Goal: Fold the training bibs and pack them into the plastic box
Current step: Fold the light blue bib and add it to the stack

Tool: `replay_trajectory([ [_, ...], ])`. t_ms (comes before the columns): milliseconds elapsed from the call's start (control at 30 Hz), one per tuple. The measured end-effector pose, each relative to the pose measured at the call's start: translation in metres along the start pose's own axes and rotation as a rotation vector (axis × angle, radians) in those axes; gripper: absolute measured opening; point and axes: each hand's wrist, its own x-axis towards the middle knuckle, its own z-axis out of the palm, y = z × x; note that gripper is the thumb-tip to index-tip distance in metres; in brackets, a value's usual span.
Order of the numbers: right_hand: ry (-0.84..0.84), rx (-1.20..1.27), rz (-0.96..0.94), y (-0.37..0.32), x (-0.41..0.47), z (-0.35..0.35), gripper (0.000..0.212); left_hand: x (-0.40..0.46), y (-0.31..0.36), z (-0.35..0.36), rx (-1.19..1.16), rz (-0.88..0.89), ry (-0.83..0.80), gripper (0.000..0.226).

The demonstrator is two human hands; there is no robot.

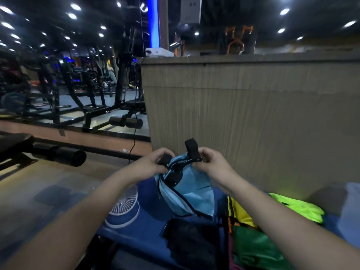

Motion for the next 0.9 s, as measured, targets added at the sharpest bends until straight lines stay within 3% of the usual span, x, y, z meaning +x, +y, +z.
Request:
replay_trajectory([
  [200,0.008,0.036,-0.067,-0.058,-0.058,-0.020,0.017,-0.058,0.079,0.014,0.131,0.122,-0.092,0.040],
  [367,-0.098,0.100,-0.018,-0.091,-0.112,-0.039,0.023,-0.088,0.111,0.036,0.133,0.103,-0.176,0.043],
  [600,-0.261,0.054,0.012,-0.123,-0.169,-0.081,0.047,-0.108,0.127,0.054,-0.088,0.227,-0.433,0.059],
  [700,-0.354,0.104,0.033,-0.131,-0.186,-0.099,0.058,-0.112,0.141,0.064,-0.098,0.246,-0.365,0.073],
  [833,-0.259,0.139,-0.042,-0.145,-0.198,-0.104,0.053,-0.110,0.158,0.077,-0.089,0.291,-0.209,0.035],
  [900,-0.142,0.161,-0.114,-0.151,-0.201,-0.101,0.044,-0.113,0.166,0.082,-0.132,0.320,-0.177,0.029],
])
